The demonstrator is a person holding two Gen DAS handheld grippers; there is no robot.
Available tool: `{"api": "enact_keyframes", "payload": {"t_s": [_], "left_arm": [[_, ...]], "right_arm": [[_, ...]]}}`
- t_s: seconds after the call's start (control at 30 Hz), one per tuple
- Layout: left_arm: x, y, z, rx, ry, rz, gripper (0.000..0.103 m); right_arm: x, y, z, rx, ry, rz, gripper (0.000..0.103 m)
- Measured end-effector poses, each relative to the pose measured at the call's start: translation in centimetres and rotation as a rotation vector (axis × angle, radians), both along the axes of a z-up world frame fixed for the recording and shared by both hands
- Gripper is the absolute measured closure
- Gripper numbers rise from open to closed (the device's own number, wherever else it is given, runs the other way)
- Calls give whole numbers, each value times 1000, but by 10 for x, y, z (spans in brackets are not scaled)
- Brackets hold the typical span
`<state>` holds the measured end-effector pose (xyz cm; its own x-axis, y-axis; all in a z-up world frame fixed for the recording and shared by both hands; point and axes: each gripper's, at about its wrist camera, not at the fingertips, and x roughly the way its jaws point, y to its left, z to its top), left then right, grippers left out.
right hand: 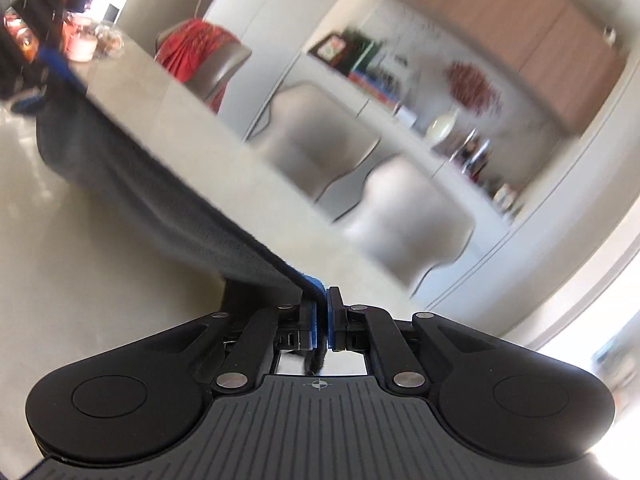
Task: Fold towel
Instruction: 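Lift the towel with both grippers, shaking it out to hang flat, then lay the towel flat on the table and open both grippers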
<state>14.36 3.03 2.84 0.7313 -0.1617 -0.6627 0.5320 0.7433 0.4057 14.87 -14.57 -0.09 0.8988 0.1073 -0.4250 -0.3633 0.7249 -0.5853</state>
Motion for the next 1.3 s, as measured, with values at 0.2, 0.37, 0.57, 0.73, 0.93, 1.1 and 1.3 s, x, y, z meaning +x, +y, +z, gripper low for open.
{"api": "enact_keyframes", "payload": {"t_s": [0.2, 0.37, 0.57, 0.73, 0.93, 1.1, 1.3], "left_arm": [[-36, -4, 20, 25, -25, -83, 98], [-51, 2, 44, -15, 13, -160, 97], [-32, 12, 57, -89, 75, -208, 97], [-5, -2, 60, 12, 10, -211, 97], [40, -21, 83, 117, -111, -191, 97], [38, -30, 100, 154, -172, -217, 97], [-2, -39, 34, 185, 7, -318, 97]], "right_arm": [[-38, -6, 48, -69, -76, 41, 99], [-53, -14, 78, -79, -91, 57, 99], [-61, -26, 89, -36, -48, 30, 99], [-43, -33, 91, -8, -20, 26, 99], [7, -32, 102, -65, -74, 22, 98], [16, -32, 113, -124, -136, 31, 98], [-16, -39, 63, -183, 29, 68, 98]]}}
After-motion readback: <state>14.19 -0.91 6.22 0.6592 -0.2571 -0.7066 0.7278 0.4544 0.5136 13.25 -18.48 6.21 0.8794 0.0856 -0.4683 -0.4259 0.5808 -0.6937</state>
